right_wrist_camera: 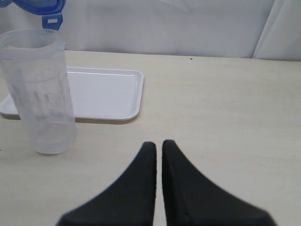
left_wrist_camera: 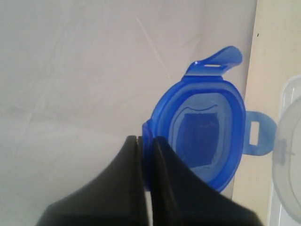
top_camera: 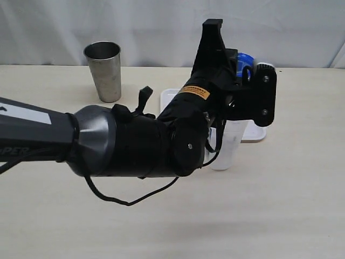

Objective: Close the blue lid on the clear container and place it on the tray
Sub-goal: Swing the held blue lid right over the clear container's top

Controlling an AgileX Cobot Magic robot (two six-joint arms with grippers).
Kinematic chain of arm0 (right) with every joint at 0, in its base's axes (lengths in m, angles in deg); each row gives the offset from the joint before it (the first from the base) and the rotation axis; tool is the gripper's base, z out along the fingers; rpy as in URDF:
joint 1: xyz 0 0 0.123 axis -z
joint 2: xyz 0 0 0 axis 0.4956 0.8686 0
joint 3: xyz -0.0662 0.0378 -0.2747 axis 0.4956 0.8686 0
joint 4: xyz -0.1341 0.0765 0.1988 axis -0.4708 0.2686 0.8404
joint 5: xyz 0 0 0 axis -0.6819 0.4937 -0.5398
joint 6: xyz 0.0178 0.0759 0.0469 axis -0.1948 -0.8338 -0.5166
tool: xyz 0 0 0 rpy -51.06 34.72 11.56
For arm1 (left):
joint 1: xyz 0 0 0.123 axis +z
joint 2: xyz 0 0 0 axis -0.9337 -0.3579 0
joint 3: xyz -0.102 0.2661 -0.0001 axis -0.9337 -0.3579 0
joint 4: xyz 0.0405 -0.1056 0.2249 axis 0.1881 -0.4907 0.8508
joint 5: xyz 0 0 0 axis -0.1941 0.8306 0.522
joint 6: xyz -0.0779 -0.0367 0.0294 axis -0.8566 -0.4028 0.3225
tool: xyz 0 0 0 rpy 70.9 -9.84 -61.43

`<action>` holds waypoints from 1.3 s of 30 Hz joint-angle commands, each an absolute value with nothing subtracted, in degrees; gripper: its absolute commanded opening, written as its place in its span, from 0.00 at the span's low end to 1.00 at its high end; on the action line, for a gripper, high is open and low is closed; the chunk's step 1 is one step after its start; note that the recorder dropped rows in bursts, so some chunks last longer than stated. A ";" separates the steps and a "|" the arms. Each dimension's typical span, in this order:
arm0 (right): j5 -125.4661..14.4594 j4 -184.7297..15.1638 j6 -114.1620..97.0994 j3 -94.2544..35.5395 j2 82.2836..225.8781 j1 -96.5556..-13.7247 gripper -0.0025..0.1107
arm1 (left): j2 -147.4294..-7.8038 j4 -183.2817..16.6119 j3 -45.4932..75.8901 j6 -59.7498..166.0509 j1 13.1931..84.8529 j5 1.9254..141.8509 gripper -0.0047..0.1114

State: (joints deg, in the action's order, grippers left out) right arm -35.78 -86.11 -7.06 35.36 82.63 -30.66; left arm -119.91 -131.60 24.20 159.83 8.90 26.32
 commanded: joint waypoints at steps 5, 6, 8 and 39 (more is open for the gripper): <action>-35.89 -86.53 -7.08 35.54 82.28 -30.53 0.06 | -119.80 -135.65 24.38 161.94 8.31 24.35 0.04; -35.89 -86.53 -7.08 35.54 82.28 -30.53 0.06 | -119.80 -136.07 24.38 162.32 8.15 24.35 0.04; -35.89 -86.53 -7.08 35.54 82.28 -30.53 0.06 | -119.80 -135.93 23.82 162.93 7.73 24.35 0.04; -35.89 -86.53 -7.08 35.54 82.28 -30.53 0.06 | -119.80 -143.01 23.84 166.34 5.71 24.56 0.04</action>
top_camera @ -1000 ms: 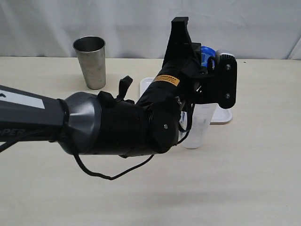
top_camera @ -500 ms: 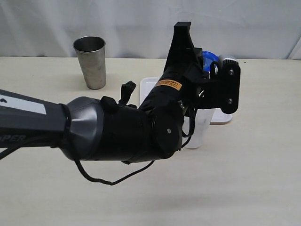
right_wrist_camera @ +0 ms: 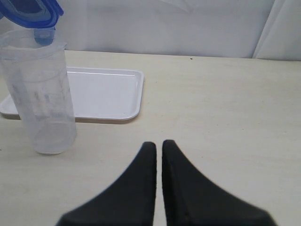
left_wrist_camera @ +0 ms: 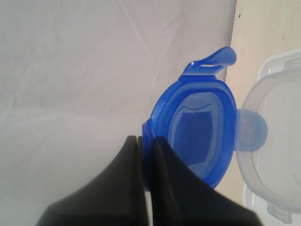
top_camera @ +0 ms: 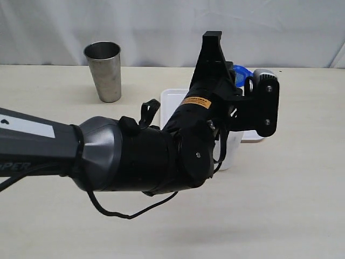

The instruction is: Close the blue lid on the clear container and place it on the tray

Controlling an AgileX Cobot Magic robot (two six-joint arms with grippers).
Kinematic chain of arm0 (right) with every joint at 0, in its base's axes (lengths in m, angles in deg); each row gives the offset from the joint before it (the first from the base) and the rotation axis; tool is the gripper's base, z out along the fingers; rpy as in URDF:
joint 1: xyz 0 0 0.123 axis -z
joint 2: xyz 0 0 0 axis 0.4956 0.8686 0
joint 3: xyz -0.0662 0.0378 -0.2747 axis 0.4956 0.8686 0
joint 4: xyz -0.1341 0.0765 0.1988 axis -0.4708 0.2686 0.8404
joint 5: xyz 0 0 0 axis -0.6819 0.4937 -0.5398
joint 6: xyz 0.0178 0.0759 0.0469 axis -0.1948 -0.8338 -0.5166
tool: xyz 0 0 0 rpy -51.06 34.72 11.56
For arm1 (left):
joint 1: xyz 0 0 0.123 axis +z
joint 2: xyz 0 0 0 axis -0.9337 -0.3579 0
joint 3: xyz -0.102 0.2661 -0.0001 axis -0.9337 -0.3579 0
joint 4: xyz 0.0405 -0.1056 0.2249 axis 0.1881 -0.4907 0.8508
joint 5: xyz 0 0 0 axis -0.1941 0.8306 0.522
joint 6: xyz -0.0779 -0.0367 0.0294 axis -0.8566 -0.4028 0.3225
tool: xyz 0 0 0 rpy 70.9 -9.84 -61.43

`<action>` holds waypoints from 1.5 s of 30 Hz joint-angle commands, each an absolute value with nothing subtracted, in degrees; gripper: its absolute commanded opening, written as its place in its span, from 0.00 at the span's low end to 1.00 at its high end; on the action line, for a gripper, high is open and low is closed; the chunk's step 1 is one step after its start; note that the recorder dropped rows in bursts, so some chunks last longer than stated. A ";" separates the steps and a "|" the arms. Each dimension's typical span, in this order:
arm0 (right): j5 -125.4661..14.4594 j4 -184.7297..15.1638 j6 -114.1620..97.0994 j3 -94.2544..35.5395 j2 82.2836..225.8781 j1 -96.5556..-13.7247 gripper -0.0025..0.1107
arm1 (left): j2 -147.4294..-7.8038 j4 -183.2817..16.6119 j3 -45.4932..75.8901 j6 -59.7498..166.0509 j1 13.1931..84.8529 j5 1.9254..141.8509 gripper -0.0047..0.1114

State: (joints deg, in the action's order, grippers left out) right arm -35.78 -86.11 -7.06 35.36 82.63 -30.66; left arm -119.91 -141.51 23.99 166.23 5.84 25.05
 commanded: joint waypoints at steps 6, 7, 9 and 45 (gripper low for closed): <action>-35.89 -86.53 -7.08 35.54 82.28 -30.53 0.06 | -119.80 -143.36 23.84 166.34 5.71 24.76 0.04; -35.89 -86.53 -7.08 35.54 82.28 -30.53 0.06 | -119.80 -143.36 23.84 166.34 5.71 24.76 0.04; -35.89 -86.53 -7.08 35.54 82.28 -30.53 0.06 | -119.80 -142.77 23.84 166.49 5.71 24.76 0.04; -35.89 -86.53 -7.08 35.54 82.28 -30.53 0.06 | -121.07 -132.74 23.84 158.49 15.07 20.80 0.04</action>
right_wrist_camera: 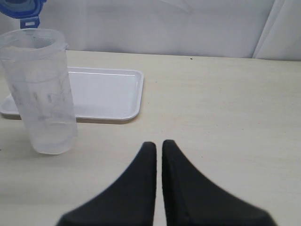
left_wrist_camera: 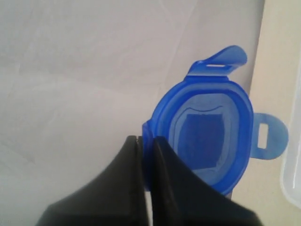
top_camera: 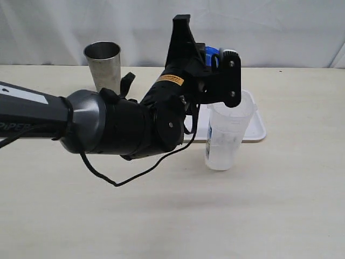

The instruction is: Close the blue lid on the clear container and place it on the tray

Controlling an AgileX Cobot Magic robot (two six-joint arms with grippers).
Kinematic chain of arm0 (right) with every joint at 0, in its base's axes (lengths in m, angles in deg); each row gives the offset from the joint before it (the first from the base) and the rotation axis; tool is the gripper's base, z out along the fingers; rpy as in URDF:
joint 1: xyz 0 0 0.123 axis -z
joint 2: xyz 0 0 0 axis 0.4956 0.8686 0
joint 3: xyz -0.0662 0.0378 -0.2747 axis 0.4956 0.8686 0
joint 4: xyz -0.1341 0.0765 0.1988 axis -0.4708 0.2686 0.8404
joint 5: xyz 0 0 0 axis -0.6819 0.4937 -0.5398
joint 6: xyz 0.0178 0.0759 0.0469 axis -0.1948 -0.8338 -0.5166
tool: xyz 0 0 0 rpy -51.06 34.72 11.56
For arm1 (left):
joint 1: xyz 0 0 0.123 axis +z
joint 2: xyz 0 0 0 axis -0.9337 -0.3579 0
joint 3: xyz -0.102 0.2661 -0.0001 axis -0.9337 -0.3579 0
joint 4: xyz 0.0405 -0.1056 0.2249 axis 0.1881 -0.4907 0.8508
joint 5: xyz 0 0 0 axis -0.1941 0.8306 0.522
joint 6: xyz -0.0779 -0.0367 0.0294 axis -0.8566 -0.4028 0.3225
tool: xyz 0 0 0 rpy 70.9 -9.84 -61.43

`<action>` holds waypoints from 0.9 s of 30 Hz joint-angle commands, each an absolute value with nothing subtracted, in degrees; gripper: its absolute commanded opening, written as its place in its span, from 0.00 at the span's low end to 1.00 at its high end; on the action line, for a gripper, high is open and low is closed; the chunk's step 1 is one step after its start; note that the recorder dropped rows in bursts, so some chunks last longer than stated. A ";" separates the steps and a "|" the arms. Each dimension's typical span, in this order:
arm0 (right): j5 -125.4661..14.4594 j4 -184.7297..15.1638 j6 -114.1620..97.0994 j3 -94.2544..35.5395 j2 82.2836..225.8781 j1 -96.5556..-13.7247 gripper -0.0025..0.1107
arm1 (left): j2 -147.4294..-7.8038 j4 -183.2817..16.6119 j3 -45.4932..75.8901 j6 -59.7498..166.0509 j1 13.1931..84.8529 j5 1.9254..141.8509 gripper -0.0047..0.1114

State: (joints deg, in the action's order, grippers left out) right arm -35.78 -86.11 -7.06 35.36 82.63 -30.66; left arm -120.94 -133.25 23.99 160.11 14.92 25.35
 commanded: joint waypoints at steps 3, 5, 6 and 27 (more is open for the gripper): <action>-35.89 -86.53 -7.08 35.54 82.28 -30.53 0.06 | -121.07 -131.59 23.84 158.16 13.83 14.89 0.04; -35.89 -86.53 -7.08 35.54 82.28 -30.53 0.06 | -121.07 -131.84 23.84 158.16 12.28 12.16 0.04; -35.89 -86.53 -7.08 35.54 82.28 -30.53 0.06 | -121.07 -132.11 23.84 158.31 11.45 11.70 0.04; -35.89 -86.53 -7.08 35.54 82.28 -30.53 0.06 | -121.17 -127.68 23.84 153.57 5.65 18.99 0.04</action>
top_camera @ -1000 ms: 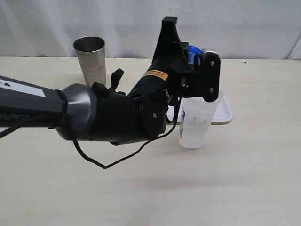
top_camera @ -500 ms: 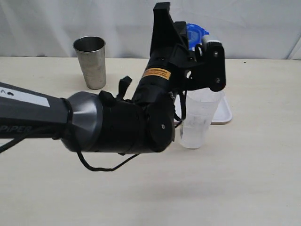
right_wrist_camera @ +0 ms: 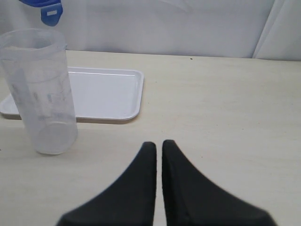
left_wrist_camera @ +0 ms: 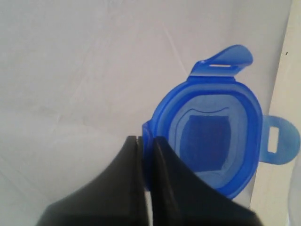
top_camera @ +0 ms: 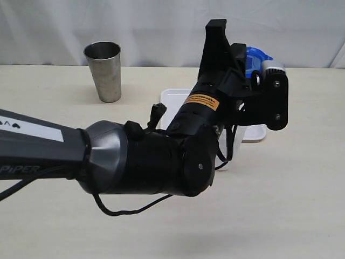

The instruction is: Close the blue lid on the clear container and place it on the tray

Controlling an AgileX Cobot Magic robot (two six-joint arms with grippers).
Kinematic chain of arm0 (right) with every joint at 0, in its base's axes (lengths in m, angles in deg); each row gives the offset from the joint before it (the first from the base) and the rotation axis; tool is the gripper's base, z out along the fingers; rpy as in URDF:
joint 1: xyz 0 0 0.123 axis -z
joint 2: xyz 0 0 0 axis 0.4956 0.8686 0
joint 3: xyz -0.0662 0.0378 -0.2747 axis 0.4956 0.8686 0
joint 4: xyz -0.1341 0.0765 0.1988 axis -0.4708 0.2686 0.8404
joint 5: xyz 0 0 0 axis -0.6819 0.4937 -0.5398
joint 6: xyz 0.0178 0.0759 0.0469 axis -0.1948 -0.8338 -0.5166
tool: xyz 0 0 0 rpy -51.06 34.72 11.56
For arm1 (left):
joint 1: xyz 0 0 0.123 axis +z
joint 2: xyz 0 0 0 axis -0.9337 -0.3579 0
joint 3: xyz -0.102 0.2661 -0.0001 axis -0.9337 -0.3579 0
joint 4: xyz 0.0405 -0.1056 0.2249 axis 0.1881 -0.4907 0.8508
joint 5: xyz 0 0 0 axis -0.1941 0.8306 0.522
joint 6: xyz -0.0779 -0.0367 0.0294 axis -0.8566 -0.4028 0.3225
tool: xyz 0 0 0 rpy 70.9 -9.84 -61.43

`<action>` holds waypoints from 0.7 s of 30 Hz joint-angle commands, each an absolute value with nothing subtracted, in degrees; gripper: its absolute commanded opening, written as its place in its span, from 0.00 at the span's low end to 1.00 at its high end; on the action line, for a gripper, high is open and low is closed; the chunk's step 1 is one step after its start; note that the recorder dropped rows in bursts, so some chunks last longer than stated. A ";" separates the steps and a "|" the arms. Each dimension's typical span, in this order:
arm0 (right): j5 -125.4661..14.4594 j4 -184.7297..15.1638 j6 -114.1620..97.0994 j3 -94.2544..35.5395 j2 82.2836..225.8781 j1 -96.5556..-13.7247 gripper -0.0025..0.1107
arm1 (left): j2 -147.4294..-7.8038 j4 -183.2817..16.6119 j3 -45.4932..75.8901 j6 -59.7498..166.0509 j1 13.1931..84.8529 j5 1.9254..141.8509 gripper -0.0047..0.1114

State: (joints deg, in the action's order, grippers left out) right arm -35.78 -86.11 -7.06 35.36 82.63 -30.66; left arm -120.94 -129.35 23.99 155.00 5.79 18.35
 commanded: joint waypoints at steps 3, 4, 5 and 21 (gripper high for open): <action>-35.89 -86.53 -7.08 35.54 82.28 -30.53 0.06 | -121.17 -128.68 23.84 153.57 5.65 21.10 0.04; -35.89 -86.53 -7.08 35.54 82.28 -30.53 0.06 | -121.17 -129.24 23.84 153.57 5.65 21.87 0.04; -35.89 -86.53 -7.08 35.54 82.28 -30.53 0.06 | -121.17 -129.59 23.84 153.68 5.65 22.51 0.04; -35.89 -86.53 -7.08 35.54 82.28 -30.53 0.06 | -121.04 -124.34 23.84 151.09 7.30 17.96 0.04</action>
